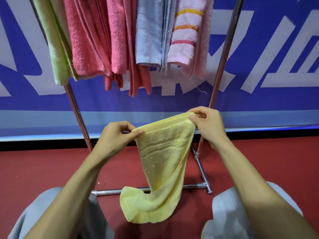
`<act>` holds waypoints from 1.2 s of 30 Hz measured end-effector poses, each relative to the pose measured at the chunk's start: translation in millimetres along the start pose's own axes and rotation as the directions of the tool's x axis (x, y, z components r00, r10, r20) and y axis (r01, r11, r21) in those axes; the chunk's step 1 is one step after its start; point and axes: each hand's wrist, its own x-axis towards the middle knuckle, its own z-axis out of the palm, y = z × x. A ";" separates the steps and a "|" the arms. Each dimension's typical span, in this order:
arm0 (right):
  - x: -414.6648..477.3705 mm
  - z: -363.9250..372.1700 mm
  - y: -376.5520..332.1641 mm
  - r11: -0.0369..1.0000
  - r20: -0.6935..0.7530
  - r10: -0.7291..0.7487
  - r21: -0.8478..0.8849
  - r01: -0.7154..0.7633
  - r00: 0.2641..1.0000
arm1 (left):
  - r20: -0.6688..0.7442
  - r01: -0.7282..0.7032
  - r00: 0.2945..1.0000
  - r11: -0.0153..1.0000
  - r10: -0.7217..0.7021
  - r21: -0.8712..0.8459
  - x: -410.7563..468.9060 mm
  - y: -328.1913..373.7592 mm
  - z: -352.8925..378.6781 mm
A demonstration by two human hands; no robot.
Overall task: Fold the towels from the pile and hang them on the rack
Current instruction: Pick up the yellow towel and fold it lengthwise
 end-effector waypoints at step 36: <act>32.9 -53.7 -172.3 0.934 -0.076 -0.168 0.306 0.184 0.983 | -0.394 -0.305 0.826 0.908 0.403 0.288 33.6 139.9 -100.4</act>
